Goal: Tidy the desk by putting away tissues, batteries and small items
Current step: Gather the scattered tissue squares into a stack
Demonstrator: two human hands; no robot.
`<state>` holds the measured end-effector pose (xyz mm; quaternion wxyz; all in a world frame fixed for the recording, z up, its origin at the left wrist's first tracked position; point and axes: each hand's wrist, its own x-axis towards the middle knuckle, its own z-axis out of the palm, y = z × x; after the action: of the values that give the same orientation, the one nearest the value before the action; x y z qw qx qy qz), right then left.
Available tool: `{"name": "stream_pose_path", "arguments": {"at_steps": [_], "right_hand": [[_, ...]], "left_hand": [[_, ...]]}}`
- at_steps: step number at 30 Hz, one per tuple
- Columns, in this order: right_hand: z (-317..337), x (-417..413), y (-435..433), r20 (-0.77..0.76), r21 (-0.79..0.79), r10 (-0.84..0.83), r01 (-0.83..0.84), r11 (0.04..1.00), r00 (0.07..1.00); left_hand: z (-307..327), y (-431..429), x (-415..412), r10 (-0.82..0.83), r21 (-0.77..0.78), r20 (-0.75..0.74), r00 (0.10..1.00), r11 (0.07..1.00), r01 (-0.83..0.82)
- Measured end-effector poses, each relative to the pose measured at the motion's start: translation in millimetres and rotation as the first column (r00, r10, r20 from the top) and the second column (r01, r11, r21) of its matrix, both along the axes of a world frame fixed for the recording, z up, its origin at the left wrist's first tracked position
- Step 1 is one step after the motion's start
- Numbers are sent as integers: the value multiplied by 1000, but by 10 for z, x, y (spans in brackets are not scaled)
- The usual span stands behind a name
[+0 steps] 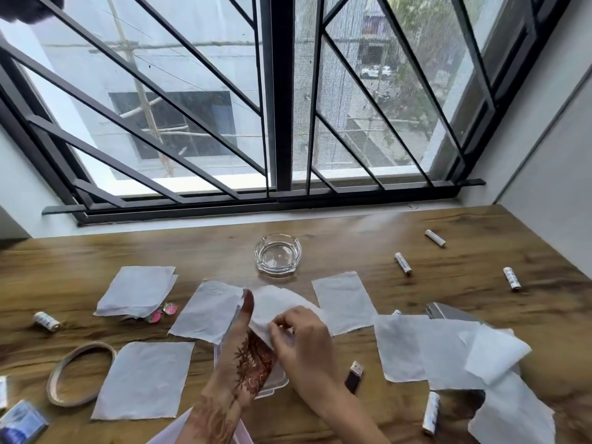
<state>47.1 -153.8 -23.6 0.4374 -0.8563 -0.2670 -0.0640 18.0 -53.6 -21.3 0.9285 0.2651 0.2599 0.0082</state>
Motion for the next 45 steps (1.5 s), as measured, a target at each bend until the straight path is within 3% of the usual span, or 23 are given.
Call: {"name": "stream_pose_path", "arguments": {"at_steps": [4,8,11,15,21,24,26,29,31,34,39,42,45], "right_hand": [[17,25,-5,-49,-7,69,-69,998,996],[12,268,-180,-29,13,-55,56,998,998],[-145,517,-401,-38,-126,-145,139,982,989],[-364,658,-623,-77,-348,-165,129,929,983],[-476,574,-615,67,-383,-168,181,906,983],[-459,595,-607,10,-284,-218,211,935,976],[-366,594,-590,-162,-72,-265,257,964,950],[-131,501,-526,-379,219,-206,303,927,902],[11,381,-481,-394,336,-109,253,907,913],[125,167,-427,-259,366,18,81,927,966],[-67,-69,-393,-14,84,220,-218,972,975],[-161,-128,-445,7,-20,254,-254,967,967],[-172,-176,-528,-4,-36,244,-244,969,970]], "left_hand": [[2,-33,20,-35,106,-38,999,994,39],[-52,-13,6,74,135,-89,993,989,-62],[-88,25,-19,110,144,-114,987,985,-93],[-91,39,-50,115,113,-77,990,988,-106],[-51,20,-98,132,79,-94,987,989,-125],[-30,15,-100,139,68,-100,985,989,-133],[9,14,-114,128,73,-106,986,990,-121],[27,21,-130,112,62,-118,987,993,-105],[39,13,-129,110,48,-129,985,993,-105],[89,-41,-128,80,32,-113,990,997,-76],[165,-116,-128,-88,-34,0,996,996,87],[199,-145,-119,-151,-74,65,986,985,156],[193,-239,-124,-239,15,59,969,971,238]]}}
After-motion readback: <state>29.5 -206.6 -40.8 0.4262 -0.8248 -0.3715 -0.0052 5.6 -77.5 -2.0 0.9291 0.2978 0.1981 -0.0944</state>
